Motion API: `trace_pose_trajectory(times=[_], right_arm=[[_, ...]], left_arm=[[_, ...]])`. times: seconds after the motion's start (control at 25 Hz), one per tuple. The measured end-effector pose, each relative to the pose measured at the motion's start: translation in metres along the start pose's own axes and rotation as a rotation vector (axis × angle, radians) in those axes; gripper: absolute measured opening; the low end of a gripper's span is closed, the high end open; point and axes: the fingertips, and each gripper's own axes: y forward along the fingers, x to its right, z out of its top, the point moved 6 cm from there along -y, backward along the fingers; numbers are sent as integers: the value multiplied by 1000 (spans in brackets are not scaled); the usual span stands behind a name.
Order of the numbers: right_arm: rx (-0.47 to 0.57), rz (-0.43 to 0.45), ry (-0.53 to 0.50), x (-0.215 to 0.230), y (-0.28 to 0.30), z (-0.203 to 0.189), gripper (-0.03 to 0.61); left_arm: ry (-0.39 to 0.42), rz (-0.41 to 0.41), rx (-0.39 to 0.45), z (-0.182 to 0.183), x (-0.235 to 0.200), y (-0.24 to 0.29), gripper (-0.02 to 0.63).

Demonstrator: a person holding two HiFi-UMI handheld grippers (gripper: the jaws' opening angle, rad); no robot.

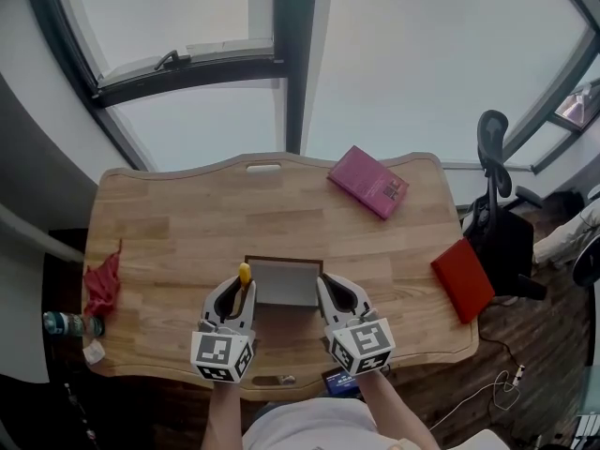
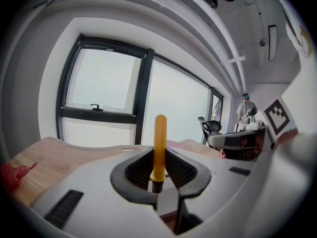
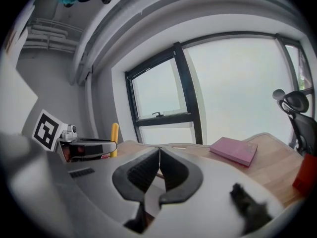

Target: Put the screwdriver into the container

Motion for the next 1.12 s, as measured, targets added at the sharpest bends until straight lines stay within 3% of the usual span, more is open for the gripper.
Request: trace_pose_trajectory(times=[0.68, 1.12], right_arm=[[-33, 13, -10, 8, 6, -11, 32], [-63, 20, 8, 20, 16, -23, 32]], left_arm=[[64, 9, -75, -16, 4, 9, 80], [151, -2, -154, -29, 8, 26, 80]])
